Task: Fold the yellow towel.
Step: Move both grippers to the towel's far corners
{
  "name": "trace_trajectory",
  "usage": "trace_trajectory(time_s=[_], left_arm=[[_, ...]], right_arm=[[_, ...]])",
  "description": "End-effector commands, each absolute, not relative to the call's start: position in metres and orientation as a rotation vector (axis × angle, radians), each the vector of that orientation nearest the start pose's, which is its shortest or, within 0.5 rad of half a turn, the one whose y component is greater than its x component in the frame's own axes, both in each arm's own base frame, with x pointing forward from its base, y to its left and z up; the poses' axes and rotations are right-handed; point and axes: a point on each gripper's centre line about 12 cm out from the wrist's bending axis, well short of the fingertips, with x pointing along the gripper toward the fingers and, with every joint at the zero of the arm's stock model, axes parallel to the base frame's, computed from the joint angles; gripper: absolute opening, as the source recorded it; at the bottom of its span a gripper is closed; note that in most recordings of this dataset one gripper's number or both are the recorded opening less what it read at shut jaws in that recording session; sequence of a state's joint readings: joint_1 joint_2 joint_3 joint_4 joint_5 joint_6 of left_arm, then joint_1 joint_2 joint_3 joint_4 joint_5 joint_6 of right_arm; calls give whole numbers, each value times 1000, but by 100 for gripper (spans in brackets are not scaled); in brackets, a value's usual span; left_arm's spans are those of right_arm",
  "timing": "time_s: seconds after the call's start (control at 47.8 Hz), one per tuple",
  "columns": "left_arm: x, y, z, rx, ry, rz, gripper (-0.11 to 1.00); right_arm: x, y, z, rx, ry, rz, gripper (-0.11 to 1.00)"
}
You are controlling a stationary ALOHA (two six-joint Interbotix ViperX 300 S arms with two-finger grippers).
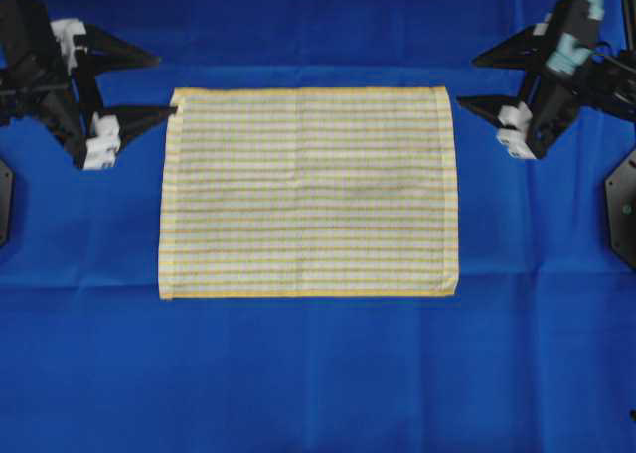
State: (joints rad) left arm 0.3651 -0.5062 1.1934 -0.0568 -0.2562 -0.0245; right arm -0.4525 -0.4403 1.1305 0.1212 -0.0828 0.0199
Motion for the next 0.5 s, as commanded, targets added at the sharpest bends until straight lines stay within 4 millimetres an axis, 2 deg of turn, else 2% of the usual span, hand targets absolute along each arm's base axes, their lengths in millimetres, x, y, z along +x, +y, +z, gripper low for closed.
trace_trajectory(time_s=[0.0,0.084,0.272,0.481], left_arm=[[229,99,168,-162,437,427,77],[228,104,153,-172,474,446,73],[231,111,127,-186,532,467,74],[234,120,108,-200,572,494,78]], right_arm=[[238,-121,158,274,571,-507,67],[242,-123,147,275,592,-511,67],[247,-135,126,288,615,-544,67],[248,-142,105,311,667,-570,67]])
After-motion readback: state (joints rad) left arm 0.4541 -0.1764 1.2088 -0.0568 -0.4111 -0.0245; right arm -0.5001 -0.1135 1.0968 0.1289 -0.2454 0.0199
